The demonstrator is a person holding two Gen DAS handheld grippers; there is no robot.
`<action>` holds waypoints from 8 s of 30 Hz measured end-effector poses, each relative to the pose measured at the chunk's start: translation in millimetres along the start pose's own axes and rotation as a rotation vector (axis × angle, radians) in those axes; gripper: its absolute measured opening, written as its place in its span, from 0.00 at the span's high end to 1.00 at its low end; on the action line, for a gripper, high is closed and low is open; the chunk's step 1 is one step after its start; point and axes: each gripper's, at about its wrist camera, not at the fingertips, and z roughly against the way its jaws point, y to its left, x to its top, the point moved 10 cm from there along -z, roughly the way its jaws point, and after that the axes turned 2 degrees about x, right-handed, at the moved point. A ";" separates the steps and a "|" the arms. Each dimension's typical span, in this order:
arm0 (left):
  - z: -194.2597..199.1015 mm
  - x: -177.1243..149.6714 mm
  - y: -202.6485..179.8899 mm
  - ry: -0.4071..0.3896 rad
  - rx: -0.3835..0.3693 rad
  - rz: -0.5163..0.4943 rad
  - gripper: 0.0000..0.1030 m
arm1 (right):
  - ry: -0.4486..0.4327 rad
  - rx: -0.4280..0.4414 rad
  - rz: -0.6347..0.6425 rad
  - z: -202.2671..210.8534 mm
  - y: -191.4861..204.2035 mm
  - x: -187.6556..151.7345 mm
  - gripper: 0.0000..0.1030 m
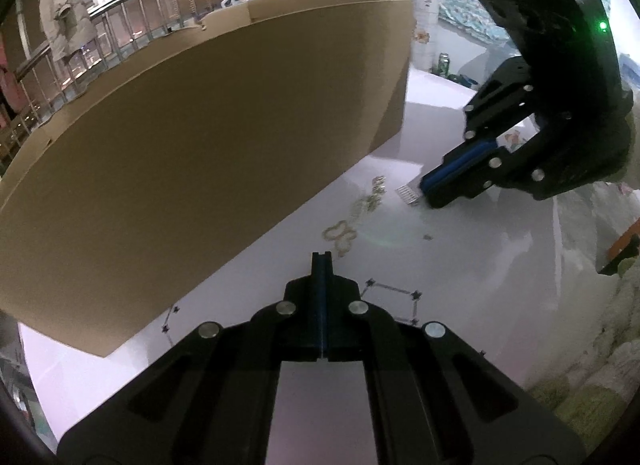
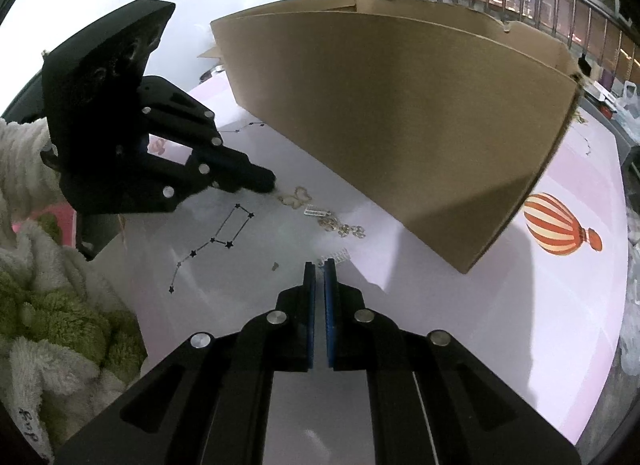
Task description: Organize jewelry
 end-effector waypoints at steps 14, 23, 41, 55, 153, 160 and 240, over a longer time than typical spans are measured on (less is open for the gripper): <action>-0.1 13.1 -13.8 -0.032 -0.067 0.001 0.77 | -0.024 0.006 -0.011 1.0 -2.0 8.0 0.79; -15.5 15.1 -13.1 -0.006 -0.061 -0.006 0.77 | -0.016 0.003 0.022 -7.1 -1.1 8.7 0.79; -10.6 13.1 -15.4 0.001 -0.074 -0.005 0.85 | -0.009 0.000 0.016 -9.0 -3.1 12.0 0.93; -8.1 11.3 -11.8 -0.002 -0.075 -0.002 0.85 | -0.010 0.000 0.018 -9.1 -2.5 13.5 0.94; -4.6 3.2 -4.6 -0.019 -0.082 0.038 0.85 | 0.104 -0.027 0.112 -7.7 10.6 16.9 0.95; -1.4 2.9 -3.1 -0.025 -0.083 0.041 0.85 | 0.090 -0.034 0.100 -0.6 10.2 15.9 0.95; 94.6 60.7 10.2 -0.200 -0.128 0.099 0.58 | -0.248 0.009 -0.056 109.5 -4.5 64.6 0.66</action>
